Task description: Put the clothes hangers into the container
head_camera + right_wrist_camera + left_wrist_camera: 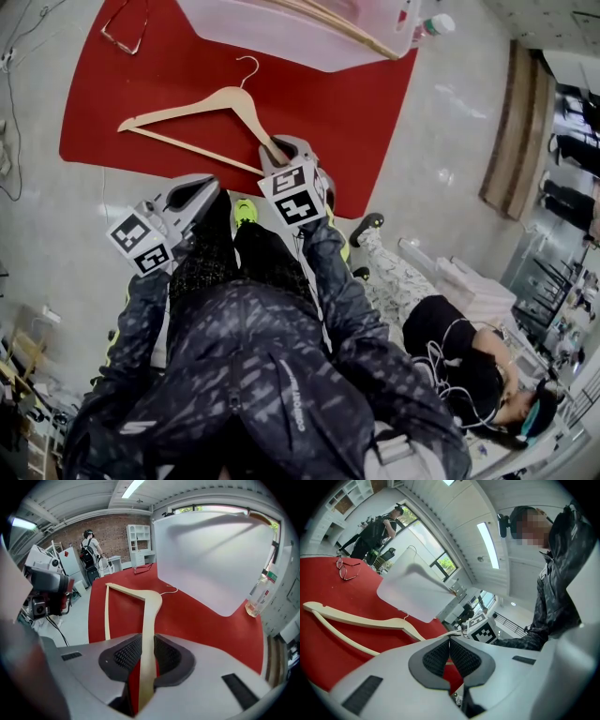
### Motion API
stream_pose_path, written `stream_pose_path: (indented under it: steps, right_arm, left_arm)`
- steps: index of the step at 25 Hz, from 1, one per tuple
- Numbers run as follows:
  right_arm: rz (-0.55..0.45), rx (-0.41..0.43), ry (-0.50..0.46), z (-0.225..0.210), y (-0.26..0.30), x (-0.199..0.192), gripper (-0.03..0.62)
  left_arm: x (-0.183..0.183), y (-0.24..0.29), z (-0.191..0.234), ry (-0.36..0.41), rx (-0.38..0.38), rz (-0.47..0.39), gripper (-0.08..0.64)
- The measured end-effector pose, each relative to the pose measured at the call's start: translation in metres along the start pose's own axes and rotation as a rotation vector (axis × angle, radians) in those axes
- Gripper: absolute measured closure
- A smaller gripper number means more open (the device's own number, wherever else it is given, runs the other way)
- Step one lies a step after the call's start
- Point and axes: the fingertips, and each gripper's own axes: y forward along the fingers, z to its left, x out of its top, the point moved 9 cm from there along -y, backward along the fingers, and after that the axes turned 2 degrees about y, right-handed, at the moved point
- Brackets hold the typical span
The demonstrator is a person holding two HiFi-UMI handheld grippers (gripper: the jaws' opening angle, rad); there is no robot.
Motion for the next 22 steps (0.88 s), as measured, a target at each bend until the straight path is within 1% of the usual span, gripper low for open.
stream_pose_path:
  steps: [5, 12, 22]
  right_arm:
    - [-0.036, 0.011, 0.003, 0.0, -0.015, 0.006, 0.506]
    - [-0.054, 0.011, -0.001, -0.001, -0.031, 0.009, 0.506]
    - [-0.096, -0.009, -0.027, -0.013, -0.07, 0.025, 0.506]
  left_arm:
    - [-0.002, 0.001, -0.008, 0.008, -0.001, -0.002, 0.549]
    - [-0.005, -0.001, -0.01, 0.019, -0.001, -0.01, 0.548]
    - [0.011, -0.002, -0.02, 0.055, 0.014, -0.03, 0.548]
